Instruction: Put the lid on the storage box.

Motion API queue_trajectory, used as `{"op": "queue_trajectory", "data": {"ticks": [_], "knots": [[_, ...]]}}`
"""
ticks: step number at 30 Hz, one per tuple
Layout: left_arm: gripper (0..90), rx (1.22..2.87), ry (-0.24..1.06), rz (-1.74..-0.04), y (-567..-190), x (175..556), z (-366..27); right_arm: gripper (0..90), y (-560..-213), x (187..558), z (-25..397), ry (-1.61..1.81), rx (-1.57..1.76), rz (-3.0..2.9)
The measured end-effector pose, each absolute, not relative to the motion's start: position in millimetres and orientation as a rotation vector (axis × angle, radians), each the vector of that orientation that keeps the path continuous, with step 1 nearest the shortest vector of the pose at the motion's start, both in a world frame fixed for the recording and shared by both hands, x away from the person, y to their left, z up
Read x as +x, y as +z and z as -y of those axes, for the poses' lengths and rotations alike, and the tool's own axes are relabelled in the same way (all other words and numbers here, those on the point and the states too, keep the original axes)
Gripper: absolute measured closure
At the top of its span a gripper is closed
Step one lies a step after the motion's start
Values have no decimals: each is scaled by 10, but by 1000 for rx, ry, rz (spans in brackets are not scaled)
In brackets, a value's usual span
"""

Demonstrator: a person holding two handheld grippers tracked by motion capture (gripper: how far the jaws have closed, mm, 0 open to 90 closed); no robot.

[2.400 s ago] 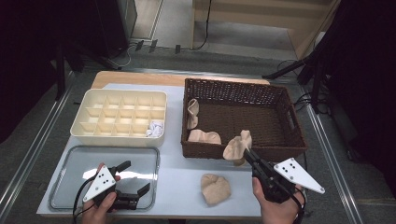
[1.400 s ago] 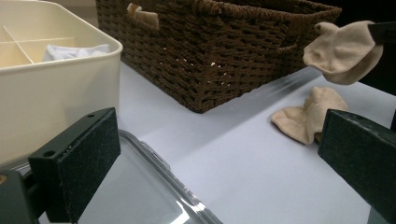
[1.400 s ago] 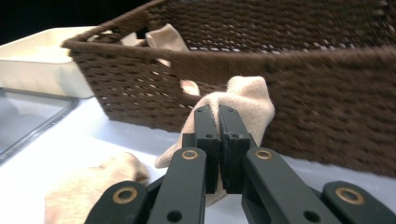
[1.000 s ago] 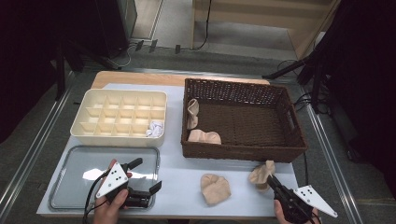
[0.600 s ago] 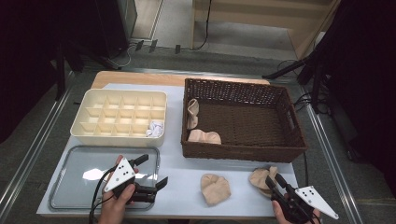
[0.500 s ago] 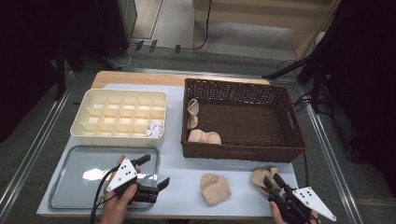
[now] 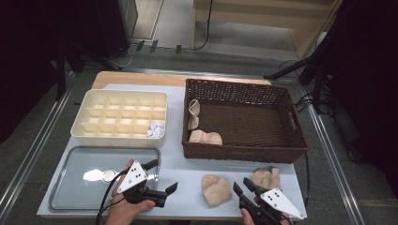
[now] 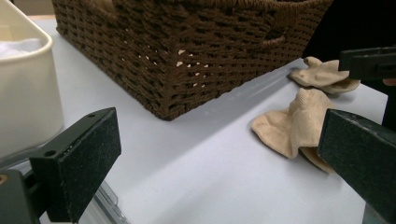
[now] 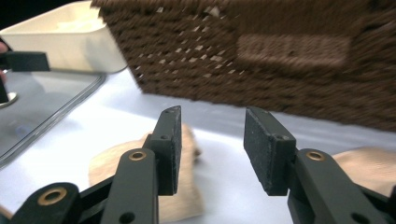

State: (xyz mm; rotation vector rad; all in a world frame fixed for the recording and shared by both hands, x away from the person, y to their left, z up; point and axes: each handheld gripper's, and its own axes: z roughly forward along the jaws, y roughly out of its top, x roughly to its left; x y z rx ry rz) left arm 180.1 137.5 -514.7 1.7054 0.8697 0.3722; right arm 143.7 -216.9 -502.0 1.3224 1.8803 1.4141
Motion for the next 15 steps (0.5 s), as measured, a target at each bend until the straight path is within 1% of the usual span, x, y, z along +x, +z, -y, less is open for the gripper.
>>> {"op": "queue_trajectory", "data": {"ticks": [1, 5, 7, 8, 12, 15], "knots": [[5, 1708, 392, -883, -5151, 1801, -1359, 572, -5037, 1439, 2148, 1417, 1330, -1889], [79, 1716, 421, -914, -5153, 1798, -1323, 529, -5122, 1464, 2065, 1430, 1344, -1906], [149, 1709, 425, -919, -5149, 1796, -1315, 511, -5147, 1482, 2013, 1432, 1340, -1920], [159, 1705, 423, -920, -5148, 1796, -1309, 502, -5158, 1484, 1979, 1428, 1350, -1932], [274, 1709, 422, -928, -5157, 1803, -1258, 472, -5227, 1504, 1863, 1373, 1365, -1973], [365, 1717, 405, -941, -5173, 1823, -1201, 488, -5286, 1537, 1834, 1313, 1393, -1991]]}}
